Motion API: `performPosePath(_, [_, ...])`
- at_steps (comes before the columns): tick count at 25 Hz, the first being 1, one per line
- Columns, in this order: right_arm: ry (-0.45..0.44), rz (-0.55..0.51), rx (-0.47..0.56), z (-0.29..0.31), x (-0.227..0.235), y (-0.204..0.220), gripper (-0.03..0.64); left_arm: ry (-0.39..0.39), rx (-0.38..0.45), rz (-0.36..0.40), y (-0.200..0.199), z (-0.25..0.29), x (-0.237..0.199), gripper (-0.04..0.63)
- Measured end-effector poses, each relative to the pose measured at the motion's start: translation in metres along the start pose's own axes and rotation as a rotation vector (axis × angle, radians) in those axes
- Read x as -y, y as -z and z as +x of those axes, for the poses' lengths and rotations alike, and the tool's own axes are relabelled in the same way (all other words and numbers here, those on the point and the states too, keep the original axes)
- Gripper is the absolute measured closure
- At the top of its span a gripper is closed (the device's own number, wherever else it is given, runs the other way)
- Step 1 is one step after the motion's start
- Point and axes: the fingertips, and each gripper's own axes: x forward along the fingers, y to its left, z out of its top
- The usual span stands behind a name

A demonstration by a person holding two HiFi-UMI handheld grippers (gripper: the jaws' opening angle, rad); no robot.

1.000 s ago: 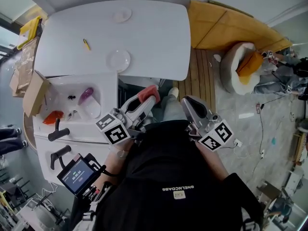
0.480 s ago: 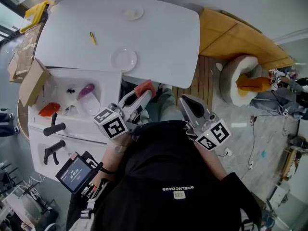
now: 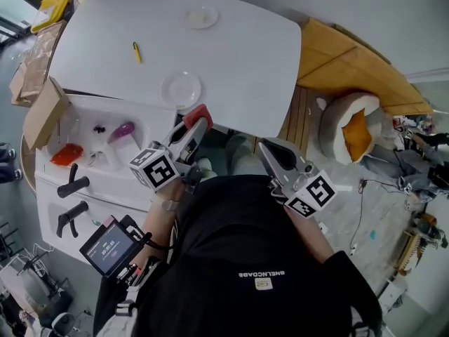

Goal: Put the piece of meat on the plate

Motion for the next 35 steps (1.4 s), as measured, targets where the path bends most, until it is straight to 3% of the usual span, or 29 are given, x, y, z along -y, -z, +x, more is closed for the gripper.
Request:
performPosePath(6, [-0.006, -0.010, -0.007, 0.030, 0.051, -0.007, 0.612, -0.106, 0.015, -0.022, -0.010, 0.031, -0.066, 0.483])
performPosePath(22, [-0.033, -0.082, -0.157, 0.052, 0.113, -0.004, 0.612, -0.333, 0.016, -0.132, -0.004, 0.080, -0.199, 0.483])
performPosePath(35, [0.040, -0.046, -0.166, 0.042, 0.146, -0.010, 0.612, -0.494, -0.028, -0.217, 0.011, 0.090, -0.260, 0.483])
